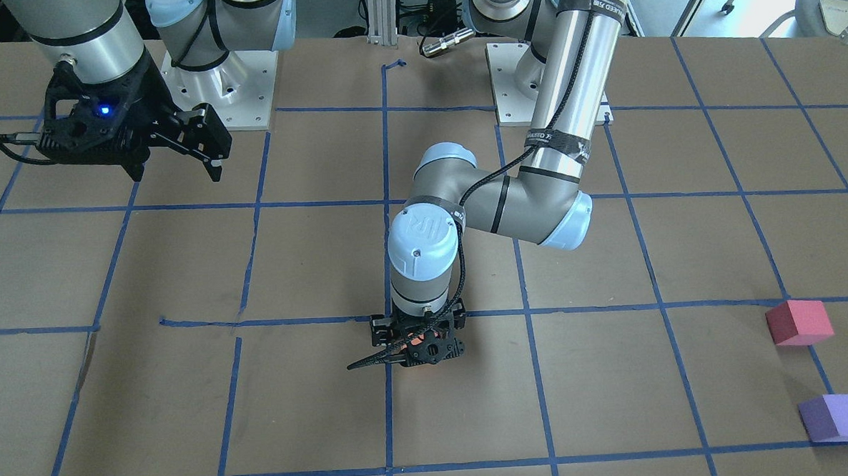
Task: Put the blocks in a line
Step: 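Lower the left gripper onto the orange cube and close it, then carry the orange cube with the left gripper toward the pink cube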
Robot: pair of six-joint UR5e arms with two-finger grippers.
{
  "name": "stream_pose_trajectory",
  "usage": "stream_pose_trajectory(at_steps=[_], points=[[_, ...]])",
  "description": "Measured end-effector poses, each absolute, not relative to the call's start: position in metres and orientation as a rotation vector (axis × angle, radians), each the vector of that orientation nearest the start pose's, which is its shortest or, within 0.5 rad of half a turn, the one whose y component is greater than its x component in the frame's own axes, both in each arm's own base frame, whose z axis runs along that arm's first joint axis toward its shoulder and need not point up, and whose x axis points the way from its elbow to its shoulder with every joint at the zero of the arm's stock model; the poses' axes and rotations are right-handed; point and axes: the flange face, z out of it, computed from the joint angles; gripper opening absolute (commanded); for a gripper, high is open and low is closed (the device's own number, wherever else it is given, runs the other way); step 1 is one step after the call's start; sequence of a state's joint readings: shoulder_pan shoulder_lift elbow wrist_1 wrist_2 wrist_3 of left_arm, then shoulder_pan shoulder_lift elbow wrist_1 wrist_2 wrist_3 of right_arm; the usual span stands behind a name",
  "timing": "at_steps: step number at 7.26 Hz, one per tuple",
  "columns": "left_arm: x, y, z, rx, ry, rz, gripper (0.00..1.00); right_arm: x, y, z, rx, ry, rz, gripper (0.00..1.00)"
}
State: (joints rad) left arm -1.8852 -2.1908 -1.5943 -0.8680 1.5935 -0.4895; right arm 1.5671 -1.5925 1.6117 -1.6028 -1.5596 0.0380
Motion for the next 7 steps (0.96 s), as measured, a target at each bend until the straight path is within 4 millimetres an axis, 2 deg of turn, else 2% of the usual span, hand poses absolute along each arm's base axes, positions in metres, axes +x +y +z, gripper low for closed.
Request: stream_pose_trajectory(at_steps=[1, 4, 5, 6, 7], points=[[-0.329, -0.594, 0.181, -0.273, 3.117, -0.123, 0.00, 0.133, -0.483, 0.482, 0.067, 3.128, -0.022, 1.00], [-0.326, -0.599, 0.197, -0.250, 3.112, -0.197, 0.00, 0.133, -0.481, 0.485, 0.061, 3.128, -0.039, 1.00], [-0.316, -0.606, 0.206, -0.223, 3.110, -0.225, 0.00, 0.133, -0.481, 0.485, 0.059, 3.130, -0.042, 1.00], [-0.291, -0.622, 0.216, -0.228, 3.085, -0.264, 0.00, 0.133, -0.482, 0.485, 0.061, 3.133, -0.043, 1.00], [-0.255, -0.641, 0.225, -0.265, 3.042, -0.301, 0.00, 0.132, -0.483, 0.484, 0.069, 3.134, -0.041, 1.00]])
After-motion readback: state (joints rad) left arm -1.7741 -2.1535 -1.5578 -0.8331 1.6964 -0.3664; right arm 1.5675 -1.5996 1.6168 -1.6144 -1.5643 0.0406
